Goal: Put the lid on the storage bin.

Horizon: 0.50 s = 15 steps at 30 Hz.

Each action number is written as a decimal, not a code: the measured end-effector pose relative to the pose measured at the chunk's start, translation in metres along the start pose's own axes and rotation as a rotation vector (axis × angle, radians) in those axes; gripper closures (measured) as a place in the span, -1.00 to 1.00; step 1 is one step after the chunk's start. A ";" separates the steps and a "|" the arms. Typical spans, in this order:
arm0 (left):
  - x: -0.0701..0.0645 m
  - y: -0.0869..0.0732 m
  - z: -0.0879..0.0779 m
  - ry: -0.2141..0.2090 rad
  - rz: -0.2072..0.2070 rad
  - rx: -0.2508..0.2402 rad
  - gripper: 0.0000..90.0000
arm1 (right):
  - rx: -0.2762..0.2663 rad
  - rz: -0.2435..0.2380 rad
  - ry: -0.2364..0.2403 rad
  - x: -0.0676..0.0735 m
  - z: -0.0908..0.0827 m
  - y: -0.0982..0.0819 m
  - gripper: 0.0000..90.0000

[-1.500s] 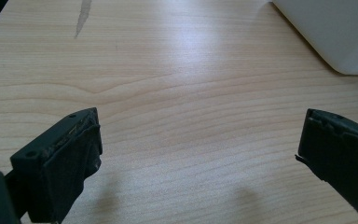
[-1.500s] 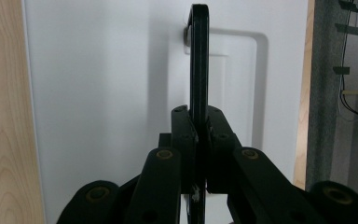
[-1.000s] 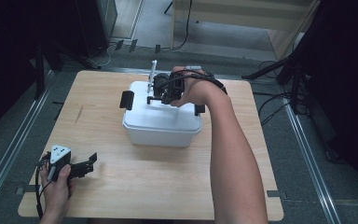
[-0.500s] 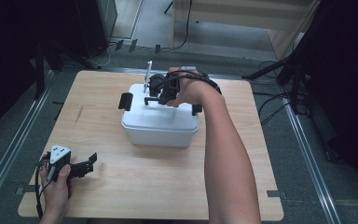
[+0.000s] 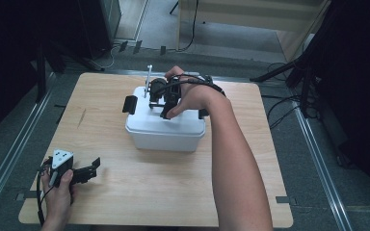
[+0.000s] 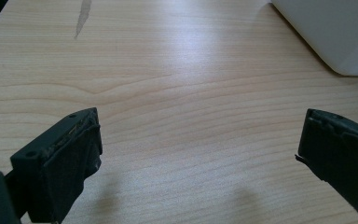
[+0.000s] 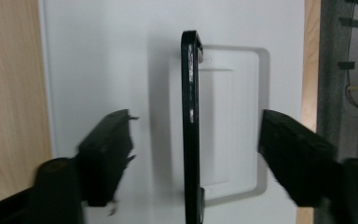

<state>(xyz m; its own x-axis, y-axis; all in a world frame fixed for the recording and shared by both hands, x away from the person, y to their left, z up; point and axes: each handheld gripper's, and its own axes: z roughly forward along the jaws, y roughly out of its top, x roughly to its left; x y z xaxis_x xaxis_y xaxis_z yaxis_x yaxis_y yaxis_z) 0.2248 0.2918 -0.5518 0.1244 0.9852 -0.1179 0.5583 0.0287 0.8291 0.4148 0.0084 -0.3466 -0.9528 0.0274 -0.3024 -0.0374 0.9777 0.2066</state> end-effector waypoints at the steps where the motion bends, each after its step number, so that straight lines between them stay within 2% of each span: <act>1: 0.000 0.000 0.000 0.000 -0.002 0.001 -1.00 | 0.003 0.011 -0.001 0.000 -0.001 0.000 -0.75; 2: 0.000 0.000 0.000 0.000 -0.001 0.001 -1.00 | 0.004 0.023 0.001 0.000 -0.003 0.000 -0.82; 3: 0.000 0.000 0.000 0.001 0.000 0.000 -1.00 | 0.013 0.020 0.019 0.001 -0.005 -0.001 -1.00; 4: 0.000 0.000 0.000 0.001 0.000 0.000 -1.00 | 0.013 0.020 0.019 0.001 -0.005 -0.001 -1.00; 6: 0.000 0.000 0.000 -0.001 0.003 0.000 -1.00 | 0.016 0.076 0.033 0.003 -0.010 -0.004 -1.00; 10: 0.000 0.000 0.000 0.000 0.002 0.001 -1.00 | -0.005 0.086 0.027 0.004 -0.014 -0.009 -1.00; 15: -0.001 0.000 0.000 0.004 0.009 0.000 -1.00 | -0.018 0.123 0.008 0.008 -0.023 -0.024 -1.00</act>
<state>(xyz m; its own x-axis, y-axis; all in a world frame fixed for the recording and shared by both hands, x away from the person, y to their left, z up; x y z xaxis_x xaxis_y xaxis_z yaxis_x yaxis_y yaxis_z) 0.2246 0.2908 -0.5517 0.1262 0.9861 -0.1083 0.5575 0.0198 0.8299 0.4013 -0.0198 -0.3325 -0.9529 0.1447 -0.2664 0.0740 0.9632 0.2586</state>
